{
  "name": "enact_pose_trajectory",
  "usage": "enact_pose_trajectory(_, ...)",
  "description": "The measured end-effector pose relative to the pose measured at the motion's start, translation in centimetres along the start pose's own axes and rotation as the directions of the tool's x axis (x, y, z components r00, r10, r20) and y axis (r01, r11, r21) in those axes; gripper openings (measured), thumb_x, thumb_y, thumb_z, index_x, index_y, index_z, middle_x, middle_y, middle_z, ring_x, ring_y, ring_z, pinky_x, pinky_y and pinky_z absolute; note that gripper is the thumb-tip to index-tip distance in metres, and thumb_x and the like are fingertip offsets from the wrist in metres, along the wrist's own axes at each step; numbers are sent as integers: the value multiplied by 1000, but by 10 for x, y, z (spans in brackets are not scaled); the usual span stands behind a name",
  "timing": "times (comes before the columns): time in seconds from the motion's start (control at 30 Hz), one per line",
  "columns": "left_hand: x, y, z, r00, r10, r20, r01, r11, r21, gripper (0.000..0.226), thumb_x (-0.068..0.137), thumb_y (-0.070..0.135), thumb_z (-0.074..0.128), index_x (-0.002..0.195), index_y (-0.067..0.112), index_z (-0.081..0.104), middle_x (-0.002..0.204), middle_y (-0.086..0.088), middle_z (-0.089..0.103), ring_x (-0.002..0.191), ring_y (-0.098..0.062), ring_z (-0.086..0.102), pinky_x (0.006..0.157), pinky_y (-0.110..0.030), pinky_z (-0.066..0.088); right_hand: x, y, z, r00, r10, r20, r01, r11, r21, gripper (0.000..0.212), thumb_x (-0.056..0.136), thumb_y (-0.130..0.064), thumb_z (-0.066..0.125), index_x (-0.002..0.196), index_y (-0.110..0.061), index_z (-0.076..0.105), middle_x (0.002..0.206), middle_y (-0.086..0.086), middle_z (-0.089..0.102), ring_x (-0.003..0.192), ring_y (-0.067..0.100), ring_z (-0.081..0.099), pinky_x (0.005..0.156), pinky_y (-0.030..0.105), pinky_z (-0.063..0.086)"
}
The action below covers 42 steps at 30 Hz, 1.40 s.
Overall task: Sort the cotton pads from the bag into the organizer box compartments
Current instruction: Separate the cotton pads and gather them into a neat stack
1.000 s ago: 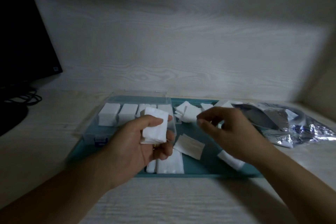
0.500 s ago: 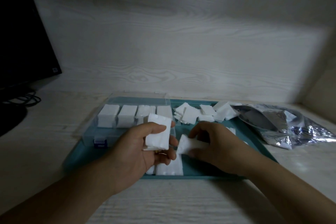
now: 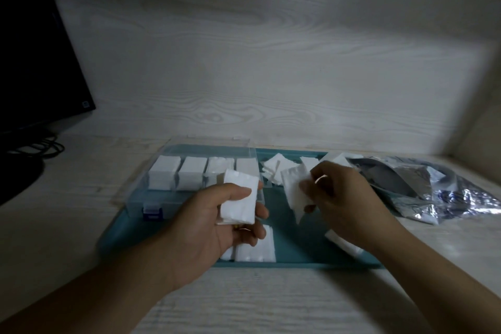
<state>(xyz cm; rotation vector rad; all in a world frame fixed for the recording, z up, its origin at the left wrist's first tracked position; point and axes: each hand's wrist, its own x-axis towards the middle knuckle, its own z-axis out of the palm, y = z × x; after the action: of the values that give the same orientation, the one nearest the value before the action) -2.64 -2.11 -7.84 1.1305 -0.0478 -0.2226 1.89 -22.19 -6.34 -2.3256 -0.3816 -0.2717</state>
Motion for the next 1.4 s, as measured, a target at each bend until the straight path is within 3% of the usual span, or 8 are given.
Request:
enact_pose_trajectory(0.13, 0, 0, 0, 1000, -1, -2, 1, 1000, 0, 44, 73, 19, 54, 113, 2, 63, 72, -17, 63, 56, -24, 57, 49, -32, 46, 2, -2, -3, 997, -34, -69, 43, 990, 132, 14, 94, -17, 61, 81, -16, 62, 56, -6, 60, 45, 7, 49, 51, 23, 42)
enact_pose_trajectory(0.27, -1, 0, 0, 1000, -3, 10, 3, 1000, -9, 42, 75, 19, 55, 112, 2, 63, 69, -15, 61, 55, -23, 55, 47, -30, 46, -2, -11, -6, 999, 31, -43, -2, 834, 552, 16, 95, -11, 59, 79, -10, 63, 51, -3, 52, 43, 15, 43, 46, 24, 34)
enact_pose_trajectory(0.37, -1, 0, 1, 1000, -6, -3, 6, 1000, -11, 43, 76, 22, 57, 113, 2, 62, 69, -15, 62, 55, -23, 55, 47, -30, 46, -3, -14, -6, 997, 68, -46, -33, 845, 534, 10, 90, -10, 66, 81, -9, 60, 50, 4, 56, 41, 16, 45, 43, 23, 35)
enact_pose_trajectory(0.6, 0, 1, 7, 1000, 19, -16, -19, 999, -36, 67, 81, 62, 46, 111, 4, 63, 71, -15, 58, 52, -21, 50, 45, -29, 44, -14, -31, -9, 955, 27, 294, -266, 515, 815, 8, 73, -10, 67, 72, -4, 61, 66, 14, 64, 63, 24, 70, 48, 22, 53)
enact_pose_trajectory(0.73, 0, -4, 8, 999, 34, -6, -34, 998, -43, 76, 80, 67, 41, 120, 7, 65, 86, -19, 64, 57, -20, 56, 48, -31, 45, -23, -35, 5, 939, -37, 342, -233, 663, 712, 16, 68, -25, 74, 66, -10, 68, 61, 10, 57, 54, 16, 48, 47, 22, 37)
enact_pose_trajectory(0.87, 0, -6, 12, 1000, 11, -8, -11, 997, -79, 77, 76, 65, 44, 120, 5, 62, 76, -14, 66, 54, -18, 59, 48, -31, 46, -26, -35, 11, 934, -49, 353, -198, 751, 630, 26, 68, -35, 76, 72, -10, 73, 67, 15, 60, 62, 24, 38, 52, 25, 33)
enact_pose_trajectory(1.23, -2, -6, 9, 993, -36, 111, 45, 996, -77, 67, 81, 63, 42, 113, 10, 67, 101, -25, 69, 62, -23, 60, 56, -34, 52, -26, -39, 22, 965, -13, 262, -166, 743, 648, 15, 67, -29, 75, 61, -16, 72, 57, 10, 62, 50, 15, 47, 47, 19, 38)
enact_pose_trajectory(1.4, -2, -8, 7, 989, -24, 146, 27, 999, -19, 67, 84, 66, 44, 110, 9, 67, 89, -17, 70, 66, -25, 59, 62, -36, 52, -27, -37, 23, 977, 10, 211, -138, 786, 603, 17, 80, -17, 74, 67, -7, 68, 52, 4, 64, 45, 5, 56, 49, 11, 41)
